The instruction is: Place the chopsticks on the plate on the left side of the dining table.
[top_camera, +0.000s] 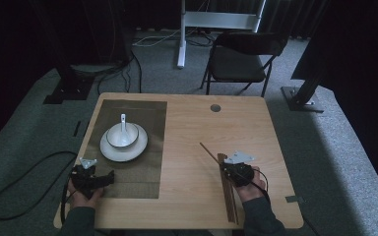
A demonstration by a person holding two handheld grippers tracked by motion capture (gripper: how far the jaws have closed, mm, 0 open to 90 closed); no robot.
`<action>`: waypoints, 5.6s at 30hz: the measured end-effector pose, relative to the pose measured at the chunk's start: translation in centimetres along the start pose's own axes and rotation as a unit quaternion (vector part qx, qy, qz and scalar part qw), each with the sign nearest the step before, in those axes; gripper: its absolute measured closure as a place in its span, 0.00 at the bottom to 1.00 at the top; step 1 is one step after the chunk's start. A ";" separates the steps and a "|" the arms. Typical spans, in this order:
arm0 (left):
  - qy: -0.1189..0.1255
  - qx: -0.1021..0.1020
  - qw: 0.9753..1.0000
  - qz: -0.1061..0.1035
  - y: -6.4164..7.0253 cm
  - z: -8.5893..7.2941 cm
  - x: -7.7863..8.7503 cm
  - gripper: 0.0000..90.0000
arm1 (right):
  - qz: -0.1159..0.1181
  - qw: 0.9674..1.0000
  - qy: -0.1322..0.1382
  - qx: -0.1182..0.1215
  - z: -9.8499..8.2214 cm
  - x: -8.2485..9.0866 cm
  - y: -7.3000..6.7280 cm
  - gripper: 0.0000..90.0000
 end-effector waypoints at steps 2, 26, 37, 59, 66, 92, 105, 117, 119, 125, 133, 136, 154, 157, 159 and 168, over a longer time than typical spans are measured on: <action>0.000 0.000 1.000 0.000 0.0 0.0 0.0 0.00 | 0.003 1.000 0.002 0.004 0.2 -0.1 -0.1 0.94; 0.000 0.000 1.000 0.000 0.0 0.0 0.0 0.00 | 0.051 0.998 0.029 0.038 2.4 -0.9 -1.7 0.94; 0.000 0.000 1.000 0.000 0.0 0.0 0.0 0.00 | 0.069 0.996 0.037 0.047 3.6 -1.5 -2.5 0.94; 0.000 0.000 1.000 0.000 0.0 0.0 0.0 0.00 | 0.090 0.992 0.058 0.065 5.9 -1.9 -3.7 0.94; 0.000 0.000 1.000 0.000 0.0 0.0 0.0 0.00 | 0.096 0.991 0.064 0.070 6.5 -2.1 -4.1 0.94; 0.000 0.000 1.000 0.000 0.0 0.0 0.0 0.00 | 0.120 0.986 0.078 0.083 8.4 -3.1 -5.9 0.94; 0.000 0.000 1.000 0.000 0.0 0.0 0.0 0.00 | 0.130 0.984 0.084 0.089 9.1 -3.7 -6.5 0.94; 0.000 0.000 1.000 0.000 0.0 0.0 0.0 0.00 | 0.140 0.982 0.089 0.092 9.9 -4.2 -7.2 0.94; 0.000 0.000 1.000 0.000 0.0 0.0 0.0 0.00 | 0.141 0.982 0.089 0.093 10.0 -4.3 -7.3 0.94; 0.000 0.000 1.000 0.000 0.0 0.0 0.0 0.00 | 0.143 0.981 0.092 0.094 10.3 -4.5 -7.4 0.94; 0.000 0.000 1.000 0.000 0.0 0.0 0.0 0.00 | 0.149 0.979 0.095 0.100 10.8 -4.7 -7.8 0.94; 0.000 0.000 1.000 0.000 0.0 0.0 0.0 0.00 | 0.150 0.979 0.095 0.101 10.9 -4.8 -7.9 0.94; 0.000 0.000 1.000 0.000 0.0 0.0 0.0 0.00 | 0.161 0.976 0.096 0.107 11.5 -5.6 -8.6 0.94; 0.000 0.000 1.000 0.000 0.0 0.0 0.0 0.00 | 0.164 0.976 0.096 0.108 11.6 -5.8 -8.7 0.94; 0.000 0.000 1.000 0.000 0.0 0.0 0.0 0.00 | 0.166 0.976 0.096 0.107 11.7 -5.9 -8.9 0.94; 0.000 0.000 1.000 0.000 0.0 0.0 0.0 0.00 | 0.174 0.973 0.097 0.115 12.3 -6.4 -9.7 0.94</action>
Point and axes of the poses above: each handheld gripper's, and its own axes: x roughly backward along the jaws, z roughly out of its top, y roughly to its right, the point moved 2 cm from there along -x, roughly forward along the jaws, and after that the axes turned 13 degrees about y, right-handed, at the moved point
